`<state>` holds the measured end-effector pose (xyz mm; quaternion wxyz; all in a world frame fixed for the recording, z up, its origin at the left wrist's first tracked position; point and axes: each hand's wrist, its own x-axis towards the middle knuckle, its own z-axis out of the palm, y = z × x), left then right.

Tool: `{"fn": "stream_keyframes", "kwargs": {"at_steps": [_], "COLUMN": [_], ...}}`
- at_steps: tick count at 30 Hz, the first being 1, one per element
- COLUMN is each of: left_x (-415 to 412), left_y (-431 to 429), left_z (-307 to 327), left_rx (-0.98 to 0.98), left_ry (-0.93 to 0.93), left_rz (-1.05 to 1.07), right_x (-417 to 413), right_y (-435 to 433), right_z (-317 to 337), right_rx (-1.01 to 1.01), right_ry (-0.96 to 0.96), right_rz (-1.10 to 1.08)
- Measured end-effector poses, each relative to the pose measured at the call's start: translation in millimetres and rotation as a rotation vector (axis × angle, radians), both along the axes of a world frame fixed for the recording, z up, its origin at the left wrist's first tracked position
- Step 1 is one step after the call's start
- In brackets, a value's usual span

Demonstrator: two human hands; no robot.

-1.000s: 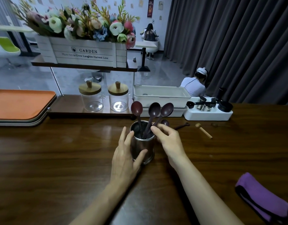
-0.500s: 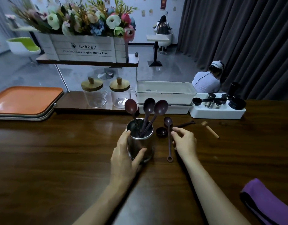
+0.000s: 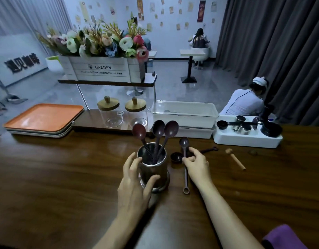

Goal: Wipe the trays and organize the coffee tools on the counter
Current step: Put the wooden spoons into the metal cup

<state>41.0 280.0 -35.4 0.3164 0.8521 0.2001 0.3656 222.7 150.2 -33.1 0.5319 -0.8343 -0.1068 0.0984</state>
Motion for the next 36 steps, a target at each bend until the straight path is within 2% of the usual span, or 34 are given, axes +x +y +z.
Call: {"fn": "stream_keyframes", "kwargs": {"at_steps": [3,8,13,20,24,29,32,36], "left_x": [-1.0,0.7,3.1,5.9,5.2,7.8,8.6,10.8], "left_y": [7.8,17.3,16.7,33.7,36.9,43.5,44.1,45.8], "left_z": [4.4,6.6,9.4,20.8,22.8,19.0,16.8,11.9], "left_rx": [-0.047,-0.275,-0.271,-0.195,-0.197,-0.141,-0.101,-0.058], "left_ry": [0.015,0.1,0.119,0.147,0.14,0.139,0.123,0.096], "left_rz": [-0.066,-0.182,-0.148,-0.194,-0.24,-0.263,-0.26,-0.245], "right_x": [-2.5,-18.9,-34.3,-49.3,-58.8,-68.0,-73.1,-74.7], "right_y": [-3.2,-16.2,-19.5,10.6,33.3,53.0,50.7,46.6], "right_z": [10.7,49.9,86.6,112.8,107.9,78.8,68.3,67.7], "right_rx": [0.145,0.383,0.634,0.827,0.716,0.34,0.109,0.114], "right_ry": [0.052,0.098,0.108,-0.038,-0.18,-0.261,-0.224,-0.14], "right_rz": [0.047,0.108,0.088,-0.179,-0.263,-0.225,-0.197,-0.142]}}
